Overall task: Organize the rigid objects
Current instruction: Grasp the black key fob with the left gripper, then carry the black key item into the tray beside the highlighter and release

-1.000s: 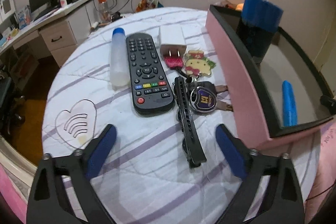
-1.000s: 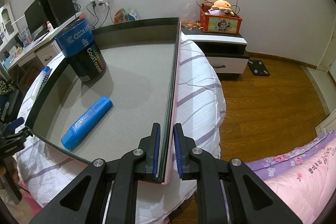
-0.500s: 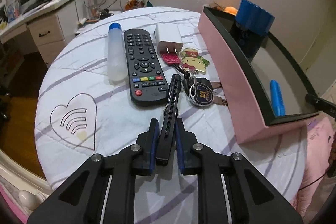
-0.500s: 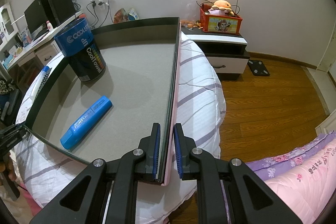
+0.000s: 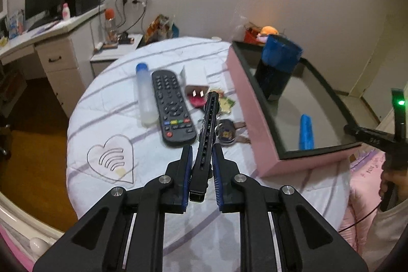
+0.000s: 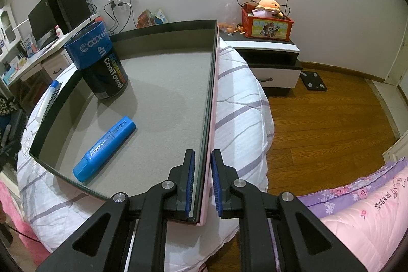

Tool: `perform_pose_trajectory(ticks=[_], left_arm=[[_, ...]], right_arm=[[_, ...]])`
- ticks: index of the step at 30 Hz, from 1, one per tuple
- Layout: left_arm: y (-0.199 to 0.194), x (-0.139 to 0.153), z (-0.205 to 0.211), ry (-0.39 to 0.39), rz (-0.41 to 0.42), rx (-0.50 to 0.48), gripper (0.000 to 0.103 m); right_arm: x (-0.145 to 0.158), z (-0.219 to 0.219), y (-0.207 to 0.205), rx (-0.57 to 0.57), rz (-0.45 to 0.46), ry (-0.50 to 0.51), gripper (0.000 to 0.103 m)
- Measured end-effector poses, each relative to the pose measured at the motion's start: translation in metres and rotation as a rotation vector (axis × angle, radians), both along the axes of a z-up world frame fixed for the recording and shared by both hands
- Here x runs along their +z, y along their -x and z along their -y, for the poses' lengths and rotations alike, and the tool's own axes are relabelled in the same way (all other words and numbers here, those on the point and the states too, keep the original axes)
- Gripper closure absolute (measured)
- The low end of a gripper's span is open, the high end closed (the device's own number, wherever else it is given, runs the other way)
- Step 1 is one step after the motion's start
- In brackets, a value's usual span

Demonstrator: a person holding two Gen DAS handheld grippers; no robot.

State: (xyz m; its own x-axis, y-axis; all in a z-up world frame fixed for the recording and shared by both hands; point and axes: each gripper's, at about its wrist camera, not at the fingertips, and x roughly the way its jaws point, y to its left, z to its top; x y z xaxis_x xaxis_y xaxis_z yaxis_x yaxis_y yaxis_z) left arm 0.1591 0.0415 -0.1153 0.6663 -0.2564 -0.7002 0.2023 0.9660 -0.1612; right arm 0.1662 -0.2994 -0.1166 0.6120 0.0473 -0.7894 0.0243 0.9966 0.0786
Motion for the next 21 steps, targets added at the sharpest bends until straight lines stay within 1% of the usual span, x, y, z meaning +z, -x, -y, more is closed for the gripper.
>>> perform_pose_trajectory(ticks=[4,7,12,21], left_arm=[[0.002,0.012,0.009,0.011,0.023,-0.028,0.088],[-0.002,0.018,0.021,0.004,0.037,-0.048,0.088],[-0.006,0.028,0.052,-0.003,0.062,-0.117,0.088],[-0.029,0.025,0.117,-0.03,0.041,-0.241,0.088]], right_arm=[[0.0,0.0,0.0,0.0,0.001,-0.003,0.088],[-0.001,0.001,0.0,0.001,0.001,-0.011,0.088],[-0.002,0.0,0.001,0.005,0.004,-0.014,0.088],[-0.002,0.004,0.002,0.014,0.006,-0.023,0.088]])
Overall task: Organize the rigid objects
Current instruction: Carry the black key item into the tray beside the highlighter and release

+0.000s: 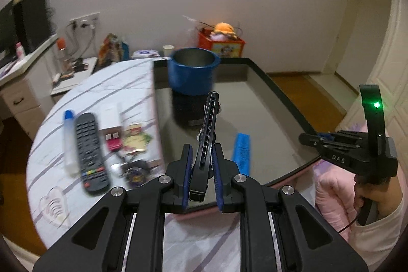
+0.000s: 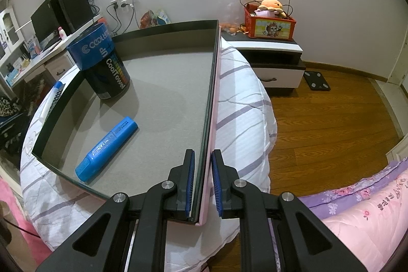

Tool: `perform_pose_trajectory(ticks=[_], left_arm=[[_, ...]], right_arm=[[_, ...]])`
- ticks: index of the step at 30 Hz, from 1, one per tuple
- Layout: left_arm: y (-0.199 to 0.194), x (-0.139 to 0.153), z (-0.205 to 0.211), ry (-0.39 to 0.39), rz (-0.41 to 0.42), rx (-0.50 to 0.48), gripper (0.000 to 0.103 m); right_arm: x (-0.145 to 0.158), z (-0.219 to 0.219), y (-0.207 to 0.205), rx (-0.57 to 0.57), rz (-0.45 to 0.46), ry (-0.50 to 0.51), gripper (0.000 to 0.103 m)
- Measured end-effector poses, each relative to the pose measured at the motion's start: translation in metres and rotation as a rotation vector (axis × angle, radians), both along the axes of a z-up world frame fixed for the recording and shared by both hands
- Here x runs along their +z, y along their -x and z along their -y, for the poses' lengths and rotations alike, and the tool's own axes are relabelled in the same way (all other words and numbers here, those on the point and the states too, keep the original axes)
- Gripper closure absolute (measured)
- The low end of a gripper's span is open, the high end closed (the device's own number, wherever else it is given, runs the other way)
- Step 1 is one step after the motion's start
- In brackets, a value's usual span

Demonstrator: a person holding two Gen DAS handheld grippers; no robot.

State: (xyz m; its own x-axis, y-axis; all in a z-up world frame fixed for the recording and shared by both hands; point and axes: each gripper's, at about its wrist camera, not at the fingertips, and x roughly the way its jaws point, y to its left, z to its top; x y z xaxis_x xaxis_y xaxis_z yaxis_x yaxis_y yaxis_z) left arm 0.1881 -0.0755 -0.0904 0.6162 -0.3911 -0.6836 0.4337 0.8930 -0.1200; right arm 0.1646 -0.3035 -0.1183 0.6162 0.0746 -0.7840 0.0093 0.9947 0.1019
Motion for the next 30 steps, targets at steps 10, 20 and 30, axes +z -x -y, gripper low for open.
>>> perform_pose_trajectory(ticks=[10,20,30], left_arm=[[-0.024,-0.034,0.036,-0.119,-0.068,0.0,0.088],[-0.021,-0.042,0.037,-0.141,-0.082,-0.001,0.071],[0.011,-0.006,-0.007,-0.017,0.01,0.037,0.008]], right_arm=[[0.001,0.003,0.0,0.012,0.003,-0.012,0.088],[0.001,0.004,0.0,0.014,0.002,-0.016,0.088],[0.0,0.001,-0.001,0.008,-0.008,-0.001,0.088]])
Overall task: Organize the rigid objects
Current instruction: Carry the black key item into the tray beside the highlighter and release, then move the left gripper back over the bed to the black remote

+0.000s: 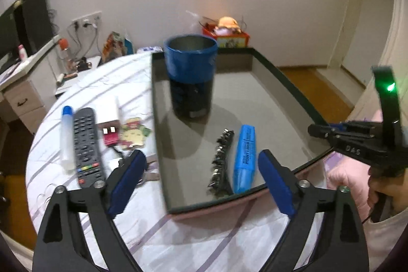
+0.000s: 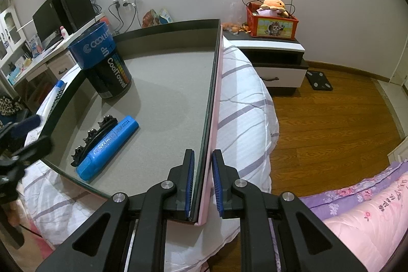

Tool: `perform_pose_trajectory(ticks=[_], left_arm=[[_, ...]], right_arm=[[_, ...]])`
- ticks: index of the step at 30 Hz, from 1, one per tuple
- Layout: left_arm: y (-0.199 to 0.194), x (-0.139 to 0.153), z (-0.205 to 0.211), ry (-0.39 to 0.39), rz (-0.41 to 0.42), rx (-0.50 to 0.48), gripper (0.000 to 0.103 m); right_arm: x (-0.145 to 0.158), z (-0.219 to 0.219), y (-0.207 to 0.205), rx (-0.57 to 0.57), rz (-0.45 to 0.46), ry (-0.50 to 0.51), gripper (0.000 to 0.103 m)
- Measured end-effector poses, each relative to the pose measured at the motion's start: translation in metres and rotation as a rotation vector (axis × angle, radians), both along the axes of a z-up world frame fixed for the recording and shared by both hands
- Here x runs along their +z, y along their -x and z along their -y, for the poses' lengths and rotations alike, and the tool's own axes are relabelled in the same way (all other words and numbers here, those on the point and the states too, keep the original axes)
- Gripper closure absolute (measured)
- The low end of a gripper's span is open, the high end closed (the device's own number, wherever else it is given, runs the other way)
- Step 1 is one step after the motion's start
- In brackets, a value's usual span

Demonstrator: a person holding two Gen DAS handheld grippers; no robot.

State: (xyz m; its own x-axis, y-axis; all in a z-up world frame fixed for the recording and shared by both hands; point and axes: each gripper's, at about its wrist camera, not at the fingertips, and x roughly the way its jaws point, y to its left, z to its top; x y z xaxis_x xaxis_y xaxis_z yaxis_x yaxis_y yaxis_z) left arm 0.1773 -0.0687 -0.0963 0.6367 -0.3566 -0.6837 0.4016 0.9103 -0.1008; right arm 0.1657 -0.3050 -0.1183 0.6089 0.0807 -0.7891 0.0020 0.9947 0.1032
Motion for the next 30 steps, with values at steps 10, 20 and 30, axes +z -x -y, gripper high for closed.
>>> perform_pose_trajectory(ticks=[10,20,30], left_arm=[[0.015,0.015,-0.082,0.135,0.011,0.154,0.004],[0.033,0.005,-0.148,0.037,0.037,0.36,0.004],[0.034,-0.004,-0.159,-0.01,0.026,0.379,0.004]], right_arm=[[0.0,-0.001,-0.003,-0.008,-0.016,0.001,0.088],[-0.001,-0.003,-0.006,-0.016,-0.033,0.017,0.088],[0.0,-0.008,-0.011,-0.019,-0.056,0.049,0.088]])
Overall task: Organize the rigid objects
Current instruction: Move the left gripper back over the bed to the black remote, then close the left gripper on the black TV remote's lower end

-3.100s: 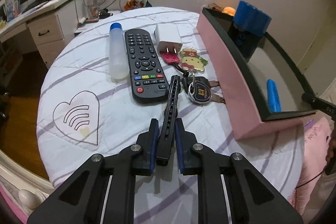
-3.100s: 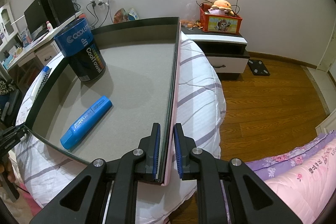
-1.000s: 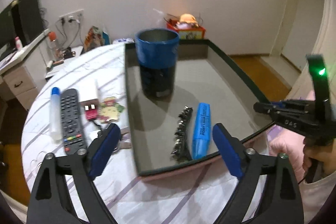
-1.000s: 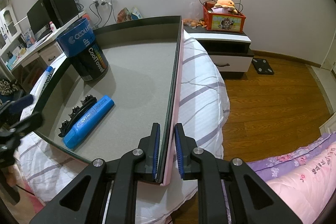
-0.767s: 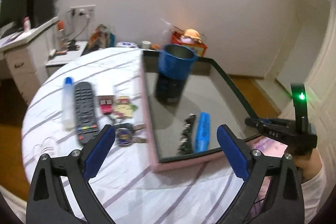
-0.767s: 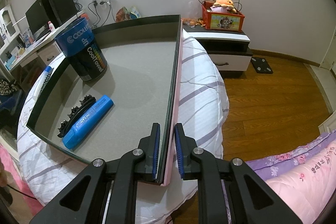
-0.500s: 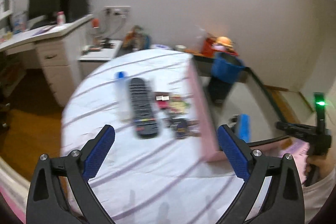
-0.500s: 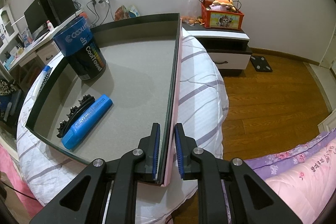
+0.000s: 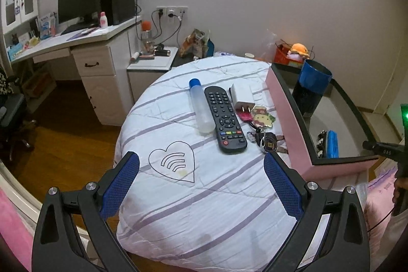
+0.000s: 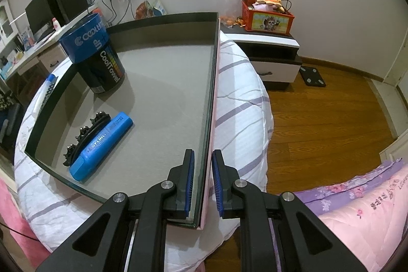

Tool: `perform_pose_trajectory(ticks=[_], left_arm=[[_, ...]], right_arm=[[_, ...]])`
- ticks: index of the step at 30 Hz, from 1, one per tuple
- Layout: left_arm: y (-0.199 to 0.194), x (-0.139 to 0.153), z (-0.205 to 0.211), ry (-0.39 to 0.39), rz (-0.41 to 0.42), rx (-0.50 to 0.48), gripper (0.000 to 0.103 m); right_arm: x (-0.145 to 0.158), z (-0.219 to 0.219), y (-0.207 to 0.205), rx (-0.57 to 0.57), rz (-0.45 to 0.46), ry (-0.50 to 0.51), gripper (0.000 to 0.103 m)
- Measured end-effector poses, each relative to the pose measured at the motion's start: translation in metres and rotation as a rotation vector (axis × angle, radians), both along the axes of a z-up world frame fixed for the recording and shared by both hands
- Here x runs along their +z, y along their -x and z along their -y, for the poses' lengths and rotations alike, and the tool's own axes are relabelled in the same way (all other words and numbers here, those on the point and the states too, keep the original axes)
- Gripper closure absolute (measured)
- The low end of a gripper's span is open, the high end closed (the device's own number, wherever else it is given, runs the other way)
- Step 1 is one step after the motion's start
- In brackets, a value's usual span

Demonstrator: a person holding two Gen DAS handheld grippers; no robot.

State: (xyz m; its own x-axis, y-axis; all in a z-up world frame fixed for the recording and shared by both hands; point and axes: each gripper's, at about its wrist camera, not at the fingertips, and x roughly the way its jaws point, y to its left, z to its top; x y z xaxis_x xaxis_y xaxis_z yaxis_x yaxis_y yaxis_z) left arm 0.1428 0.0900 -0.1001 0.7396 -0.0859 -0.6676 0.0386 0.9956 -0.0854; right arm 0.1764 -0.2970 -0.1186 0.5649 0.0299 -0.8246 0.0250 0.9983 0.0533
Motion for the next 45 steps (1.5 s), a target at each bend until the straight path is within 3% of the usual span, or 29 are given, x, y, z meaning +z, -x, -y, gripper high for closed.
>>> perform_pose_trajectory(ticks=[22,30,34,39,45], left_arm=[[-0.021,-0.018,0.014,-0.052,-0.057,0.003,0.004],[-0.055,-0.032,0.027,-0.065,-0.099,0.017,0.004],[-0.074,-0.043,0.034,-0.03,-0.132,0.017,0.004],[-0.091,-0.057,0.053,-0.103,-0.163,0.034,0.004],[-0.111,-0.072,0.055,-0.122,-0.221,0.058,0.009]], right_arm=[[0.001,-0.001,0.0,0.011,0.004,0.006,0.087],[0.001,0.0,0.002,0.026,0.012,0.003,0.087],[0.001,0.001,0.003,0.032,0.016,0.002,0.087],[0.001,0.002,0.004,0.04,0.019,0.0,0.087],[0.001,0.002,0.004,0.047,0.021,0.003,0.087]])
